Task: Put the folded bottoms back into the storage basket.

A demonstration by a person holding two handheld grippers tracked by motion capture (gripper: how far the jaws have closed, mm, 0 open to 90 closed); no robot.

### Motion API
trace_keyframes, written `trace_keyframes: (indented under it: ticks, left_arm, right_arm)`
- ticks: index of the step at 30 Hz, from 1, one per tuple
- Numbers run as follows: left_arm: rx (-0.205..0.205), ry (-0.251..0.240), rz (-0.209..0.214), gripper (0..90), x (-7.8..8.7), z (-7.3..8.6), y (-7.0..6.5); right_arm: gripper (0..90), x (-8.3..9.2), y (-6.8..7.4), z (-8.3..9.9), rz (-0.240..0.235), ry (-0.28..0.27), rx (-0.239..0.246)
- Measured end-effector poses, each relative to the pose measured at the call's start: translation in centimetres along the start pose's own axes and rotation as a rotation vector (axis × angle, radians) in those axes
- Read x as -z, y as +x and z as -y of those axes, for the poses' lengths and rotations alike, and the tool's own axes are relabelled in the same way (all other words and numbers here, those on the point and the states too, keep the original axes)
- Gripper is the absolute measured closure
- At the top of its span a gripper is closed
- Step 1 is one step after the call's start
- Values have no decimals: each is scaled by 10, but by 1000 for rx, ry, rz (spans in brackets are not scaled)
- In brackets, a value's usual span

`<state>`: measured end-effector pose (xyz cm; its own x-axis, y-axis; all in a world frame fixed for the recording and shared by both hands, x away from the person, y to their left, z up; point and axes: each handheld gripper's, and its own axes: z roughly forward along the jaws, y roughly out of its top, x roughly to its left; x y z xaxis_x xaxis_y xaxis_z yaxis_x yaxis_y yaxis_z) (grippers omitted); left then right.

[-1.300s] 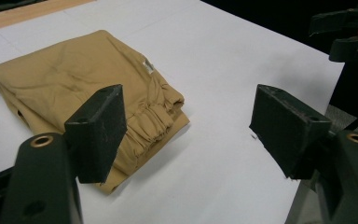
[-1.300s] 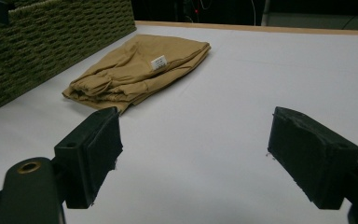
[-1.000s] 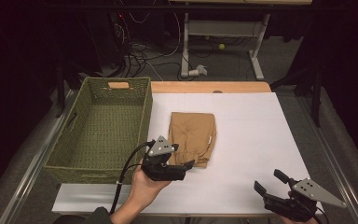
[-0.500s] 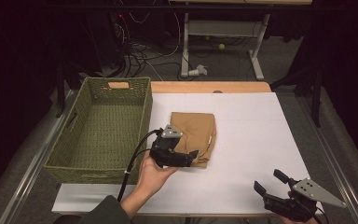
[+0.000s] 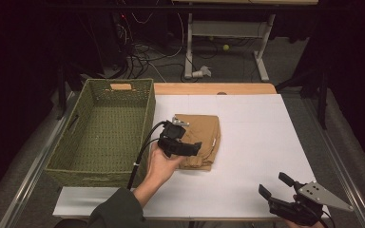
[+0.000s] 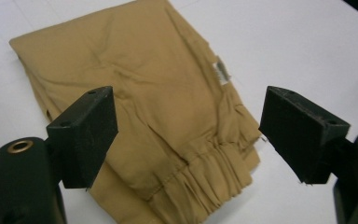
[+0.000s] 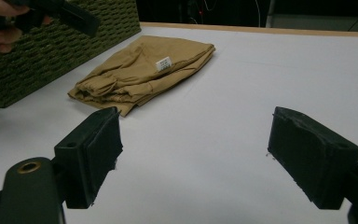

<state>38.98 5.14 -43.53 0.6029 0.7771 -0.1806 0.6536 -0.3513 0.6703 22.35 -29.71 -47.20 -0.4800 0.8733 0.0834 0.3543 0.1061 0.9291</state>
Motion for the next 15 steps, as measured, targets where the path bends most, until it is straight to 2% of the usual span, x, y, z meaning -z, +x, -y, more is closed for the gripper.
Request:
trace_keyframes:
  ticks: [5,11,15]
  left_arm:
    - [12,44,-45,173,-12,-6,10]
    - [36,65,-67,173,-20,-13,17]
    - [57,99,-89,172,-29,-19,23]
  right_arm:
    - [185,-1,0,0,-1,6,-3]
    - [186,-1,0,0,-3,4,-3]
    - [185,-1,0,0,-4,4,-4]
